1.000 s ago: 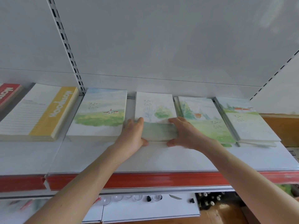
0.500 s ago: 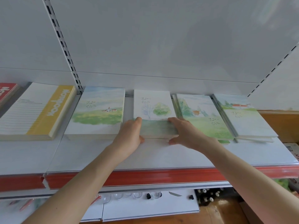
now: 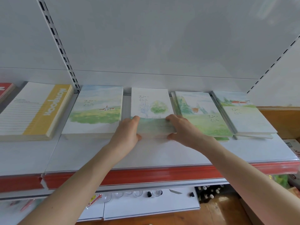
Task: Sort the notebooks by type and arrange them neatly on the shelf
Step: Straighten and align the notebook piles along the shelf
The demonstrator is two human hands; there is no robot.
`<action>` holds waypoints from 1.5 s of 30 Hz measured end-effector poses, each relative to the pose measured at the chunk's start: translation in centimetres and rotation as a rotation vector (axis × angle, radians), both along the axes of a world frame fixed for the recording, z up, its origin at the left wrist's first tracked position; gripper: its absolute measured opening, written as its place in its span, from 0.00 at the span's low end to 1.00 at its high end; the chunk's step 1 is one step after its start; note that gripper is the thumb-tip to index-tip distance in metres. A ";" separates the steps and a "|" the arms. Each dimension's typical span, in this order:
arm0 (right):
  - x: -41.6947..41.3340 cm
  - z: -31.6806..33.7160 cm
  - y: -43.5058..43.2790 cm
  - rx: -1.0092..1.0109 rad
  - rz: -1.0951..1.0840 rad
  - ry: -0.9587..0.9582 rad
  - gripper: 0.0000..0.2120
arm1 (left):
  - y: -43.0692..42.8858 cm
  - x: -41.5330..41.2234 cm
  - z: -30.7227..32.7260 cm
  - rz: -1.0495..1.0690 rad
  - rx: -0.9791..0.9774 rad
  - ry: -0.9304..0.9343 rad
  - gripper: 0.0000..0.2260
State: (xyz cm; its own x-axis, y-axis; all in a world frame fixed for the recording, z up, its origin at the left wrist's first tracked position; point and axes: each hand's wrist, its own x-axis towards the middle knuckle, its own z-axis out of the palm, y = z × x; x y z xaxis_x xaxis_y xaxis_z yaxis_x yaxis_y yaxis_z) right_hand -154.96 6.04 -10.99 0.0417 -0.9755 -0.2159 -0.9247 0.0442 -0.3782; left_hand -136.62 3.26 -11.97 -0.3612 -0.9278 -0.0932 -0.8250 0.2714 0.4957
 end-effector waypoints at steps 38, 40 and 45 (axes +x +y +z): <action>0.1 0.6 1.1 -0.053 -0.094 -0.008 0.15 | 0.0 0.6 -0.6 0.035 -0.015 0.047 0.15; 0.1 0.4 1.1 -0.049 -0.057 0.030 0.16 | 0.0 0.6 -0.5 0.030 -0.018 0.024 0.11; -0.1 0.1 1.1 -0.075 0.011 0.113 0.14 | -0.1 0.6 -0.7 0.018 -0.030 0.028 0.11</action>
